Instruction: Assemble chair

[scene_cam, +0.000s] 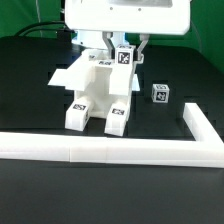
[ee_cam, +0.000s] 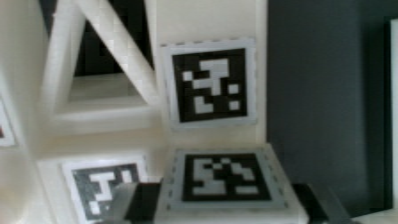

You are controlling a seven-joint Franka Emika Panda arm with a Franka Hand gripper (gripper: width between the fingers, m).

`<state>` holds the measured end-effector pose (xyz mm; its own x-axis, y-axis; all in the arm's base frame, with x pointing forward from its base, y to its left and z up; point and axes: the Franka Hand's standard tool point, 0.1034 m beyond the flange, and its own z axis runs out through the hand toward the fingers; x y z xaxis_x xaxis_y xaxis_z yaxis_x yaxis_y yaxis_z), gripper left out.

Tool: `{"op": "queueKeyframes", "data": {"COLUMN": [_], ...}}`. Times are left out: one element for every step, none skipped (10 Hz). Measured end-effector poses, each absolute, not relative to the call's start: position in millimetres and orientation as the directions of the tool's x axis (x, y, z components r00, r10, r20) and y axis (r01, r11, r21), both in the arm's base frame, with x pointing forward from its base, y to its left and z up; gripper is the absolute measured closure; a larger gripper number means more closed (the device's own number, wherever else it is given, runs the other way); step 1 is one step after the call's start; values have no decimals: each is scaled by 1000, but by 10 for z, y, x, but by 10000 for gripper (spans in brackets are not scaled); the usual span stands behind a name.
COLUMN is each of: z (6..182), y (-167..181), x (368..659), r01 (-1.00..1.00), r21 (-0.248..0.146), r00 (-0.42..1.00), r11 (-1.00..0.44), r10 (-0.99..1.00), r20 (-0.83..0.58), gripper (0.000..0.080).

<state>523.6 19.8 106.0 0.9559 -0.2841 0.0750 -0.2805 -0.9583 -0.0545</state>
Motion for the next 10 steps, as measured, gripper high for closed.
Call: {"op": "queueKeyframes", "data": {"z": [1060, 1061, 1061, 1061, 1061, 1062, 1063, 1063, 1063, 1063], "y": [201, 201, 204, 204, 204, 205, 207, 208, 209, 215], "x": [5237, 5238, 5238, 5238, 5238, 5239, 5240, 5240, 5240, 5241], "r01": [-361, -422, -485, -532, -549, -614, -666, -698, -713, -771], "r21": [-67, -73, -78, -83, -87, -93, -96, -97, -98, -105], "r00": [928, 902, 870, 842, 831, 784, 741, 711, 695, 630], "r11": [-930, -904, -871, -843, -831, -784, -740, -710, -694, -628], "r10": [-365, -427, -489, -537, -554, -619, -671, -703, -718, -777], "r20": [69, 64, 59, 54, 51, 43, 37, 33, 30, 18], "gripper": [533, 533, 533, 533, 533, 533, 533, 533, 532, 532]}}
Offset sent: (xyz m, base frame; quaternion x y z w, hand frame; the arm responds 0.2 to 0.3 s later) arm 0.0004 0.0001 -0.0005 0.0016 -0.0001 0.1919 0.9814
